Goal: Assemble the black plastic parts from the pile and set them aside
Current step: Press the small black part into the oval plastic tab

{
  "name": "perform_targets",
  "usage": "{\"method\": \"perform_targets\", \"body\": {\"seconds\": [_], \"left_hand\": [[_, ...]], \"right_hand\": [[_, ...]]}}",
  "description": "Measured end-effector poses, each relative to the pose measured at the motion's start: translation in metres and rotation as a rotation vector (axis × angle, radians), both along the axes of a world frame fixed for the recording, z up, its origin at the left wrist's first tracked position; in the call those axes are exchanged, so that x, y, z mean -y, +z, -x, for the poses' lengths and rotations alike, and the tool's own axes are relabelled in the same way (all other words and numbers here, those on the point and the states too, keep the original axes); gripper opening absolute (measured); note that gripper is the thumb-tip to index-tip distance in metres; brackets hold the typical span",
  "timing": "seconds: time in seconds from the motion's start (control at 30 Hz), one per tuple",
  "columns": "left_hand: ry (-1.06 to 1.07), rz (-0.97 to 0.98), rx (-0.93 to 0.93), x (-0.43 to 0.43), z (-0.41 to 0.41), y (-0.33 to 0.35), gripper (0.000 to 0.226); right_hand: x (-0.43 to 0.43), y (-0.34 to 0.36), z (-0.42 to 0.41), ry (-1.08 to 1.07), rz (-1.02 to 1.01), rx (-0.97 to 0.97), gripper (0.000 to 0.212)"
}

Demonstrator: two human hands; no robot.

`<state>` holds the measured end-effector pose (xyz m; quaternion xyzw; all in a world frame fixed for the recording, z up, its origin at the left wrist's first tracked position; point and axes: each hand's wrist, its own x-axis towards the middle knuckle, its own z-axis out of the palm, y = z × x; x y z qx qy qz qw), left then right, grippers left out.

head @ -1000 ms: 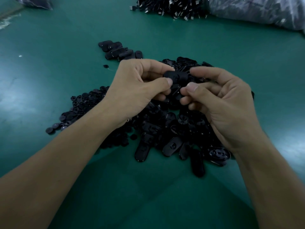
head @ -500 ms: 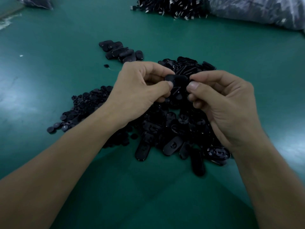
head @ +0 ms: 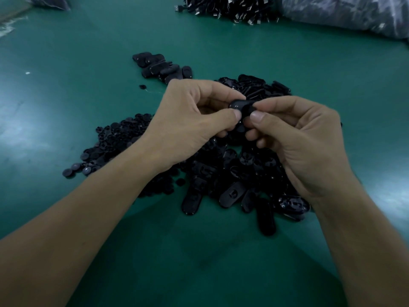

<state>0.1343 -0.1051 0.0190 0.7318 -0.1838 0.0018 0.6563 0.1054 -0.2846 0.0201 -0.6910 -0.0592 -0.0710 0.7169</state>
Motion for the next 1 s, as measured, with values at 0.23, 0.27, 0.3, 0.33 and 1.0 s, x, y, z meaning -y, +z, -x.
{"method": "perform_targets", "body": {"seconds": [0.23,0.27,0.3,0.33,1.0], "left_hand": [[-0.014,-0.008,0.008,0.0011,0.0014,-0.0001,0.017],[-0.015,-0.010,0.008,0.0014,0.0014,-0.0002,0.017],[-0.016,-0.010,0.008,0.0016,0.0014,-0.0003,0.017],[-0.017,-0.009,0.007,0.0015,0.0011,-0.0004,0.017],[-0.021,-0.235,0.101,0.0021,-0.0023,-0.0071,0.014]], "right_hand": [[-0.0022,-0.0003,0.0014,-0.085,0.222,0.132,0.016],[-0.0030,-0.0003,0.0015,-0.099,0.244,0.147,0.017],[-0.0037,-0.0002,0.0018,-0.112,0.264,0.159,0.018],[-0.0043,0.0000,0.0021,-0.120,0.281,0.169,0.018],[-0.0038,0.0001,0.0054,-0.168,0.607,0.190,0.030]]}}
